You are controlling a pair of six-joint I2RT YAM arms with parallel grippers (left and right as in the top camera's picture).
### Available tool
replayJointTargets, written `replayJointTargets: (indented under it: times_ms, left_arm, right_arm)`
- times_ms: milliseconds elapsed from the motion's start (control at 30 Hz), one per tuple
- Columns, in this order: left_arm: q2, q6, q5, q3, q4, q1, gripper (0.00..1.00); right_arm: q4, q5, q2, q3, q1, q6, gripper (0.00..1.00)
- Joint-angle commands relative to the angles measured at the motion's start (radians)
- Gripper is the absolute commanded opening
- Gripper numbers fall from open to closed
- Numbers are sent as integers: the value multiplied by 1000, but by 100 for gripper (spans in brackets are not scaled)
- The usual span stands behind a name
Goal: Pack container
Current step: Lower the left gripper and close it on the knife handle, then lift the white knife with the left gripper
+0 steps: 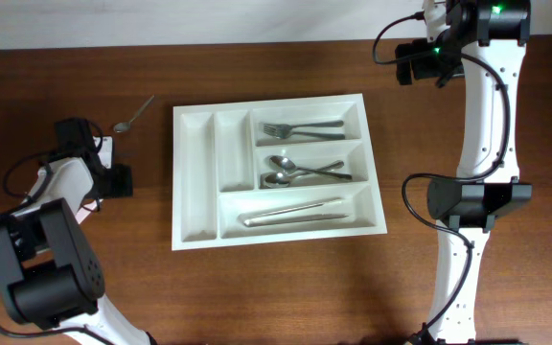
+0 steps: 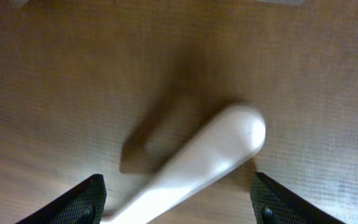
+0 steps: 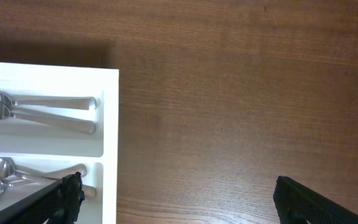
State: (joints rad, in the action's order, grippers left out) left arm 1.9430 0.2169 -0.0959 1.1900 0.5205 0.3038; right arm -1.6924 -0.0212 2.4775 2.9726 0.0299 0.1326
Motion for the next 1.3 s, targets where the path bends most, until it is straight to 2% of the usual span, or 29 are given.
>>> replayJointTargets:
  times_ms: [0,167,433,800,967,1100,1267]
  left_arm:
    - [114,45,-4,-31,-5,0,77]
    - [121,35,0,-31,12,0,76]
    - [121,35,3,-31,125,0,68]
    - [121,35,14,-31,142,0,44]
    - [121,35,13,-31,138,0,25]
    - [121,35,13,-31,138,0,18]
    - [121,35,14,-31,138,0,2]
  right_arm:
    - [-6,-10,-31,10,-3,-3,99]
    - [-6,-10,-31,10,-3,-3,99]
    - [-6,-10,-31,10,-3,-3,99]
    - [-6,-10,-31,10,-3,-3,99]
    - [-6,-10,-31,10,-3,-3,99]
    - [-6,-10,-31,10,-3,-3,99]
    - [-6,-10,-31,10,-3,-3,99]
